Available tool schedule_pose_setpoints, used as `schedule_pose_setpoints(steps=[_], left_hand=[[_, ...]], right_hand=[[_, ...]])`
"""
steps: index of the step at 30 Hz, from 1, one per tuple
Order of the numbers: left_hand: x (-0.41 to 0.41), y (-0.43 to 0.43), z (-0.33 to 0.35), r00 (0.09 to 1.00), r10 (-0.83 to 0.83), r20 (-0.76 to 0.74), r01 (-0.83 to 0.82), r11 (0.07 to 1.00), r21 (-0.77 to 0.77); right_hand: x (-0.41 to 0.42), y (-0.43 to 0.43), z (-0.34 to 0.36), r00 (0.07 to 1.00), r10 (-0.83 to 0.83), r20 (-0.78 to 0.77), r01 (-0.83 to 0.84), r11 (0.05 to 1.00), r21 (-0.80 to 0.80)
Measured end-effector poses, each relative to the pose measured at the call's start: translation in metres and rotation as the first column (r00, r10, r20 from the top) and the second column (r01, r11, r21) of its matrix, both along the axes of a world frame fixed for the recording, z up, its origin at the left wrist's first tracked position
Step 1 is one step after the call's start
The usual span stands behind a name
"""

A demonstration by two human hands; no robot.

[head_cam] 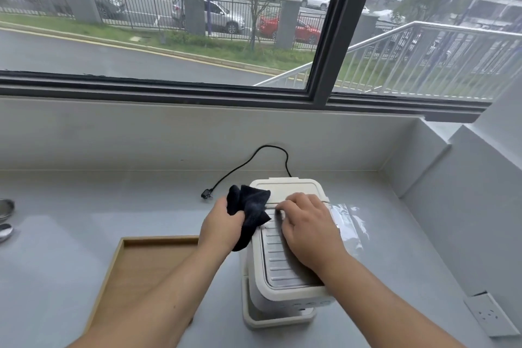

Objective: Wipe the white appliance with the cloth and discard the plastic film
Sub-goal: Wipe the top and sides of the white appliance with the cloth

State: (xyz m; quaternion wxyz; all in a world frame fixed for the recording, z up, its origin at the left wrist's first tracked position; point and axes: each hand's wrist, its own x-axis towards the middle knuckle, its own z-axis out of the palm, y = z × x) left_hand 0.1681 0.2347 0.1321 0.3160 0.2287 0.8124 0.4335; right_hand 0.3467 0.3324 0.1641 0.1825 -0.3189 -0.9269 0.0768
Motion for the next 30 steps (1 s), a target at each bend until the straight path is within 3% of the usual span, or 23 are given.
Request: schedule_pose_setpoints(steps=[2,19,23,30], left_hand=[[0.001,-0.009,-0.004,0.998,-0.027,-0.063,0.025,0.999,-0.034],[0.044,-0.075,-0.029,0.989,-0.102,-0.106,0.099,0.994,-0.035],[0.047,-0.075,-0.04,0.995,-0.09,-0.031,0.09,0.996,-0.003],[0.036,-0.049,-0.052,0.994,-0.048,-0.093,0.046,0.998,-0.03]], right_hand=[[-0.005,0.0,-0.002,0.999,0.011,-0.047,-0.01,1.0,0.025],[-0.008,-0.002,0.004,1.0,0.004,-0.029,-0.002,0.998,0.057],[-0.008,-0.004,0.002,0.999,-0.003,-0.034,0.005,0.998,0.06],[-0.008,-0.002,-0.005,0.999,-0.028,-0.043,0.031,0.998,0.06]])
